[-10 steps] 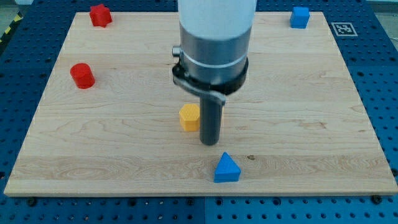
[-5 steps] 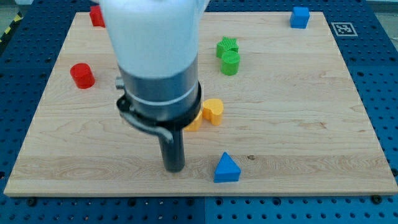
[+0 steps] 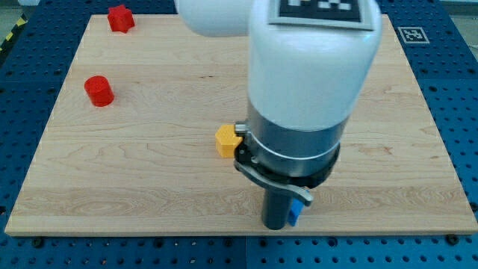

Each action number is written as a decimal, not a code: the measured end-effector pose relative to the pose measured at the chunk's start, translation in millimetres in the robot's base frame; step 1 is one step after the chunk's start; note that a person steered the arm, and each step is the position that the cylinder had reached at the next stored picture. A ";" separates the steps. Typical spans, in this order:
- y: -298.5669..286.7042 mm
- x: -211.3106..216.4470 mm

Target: Push the blue triangle slightly right and up

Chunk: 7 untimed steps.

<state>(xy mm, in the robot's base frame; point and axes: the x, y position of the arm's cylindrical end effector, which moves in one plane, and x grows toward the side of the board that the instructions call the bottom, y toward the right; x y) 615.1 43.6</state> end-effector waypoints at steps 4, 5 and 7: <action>26.3 -13.3; 52.9 -17.7; 68.3 -17.7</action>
<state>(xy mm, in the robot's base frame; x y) 597.4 111.9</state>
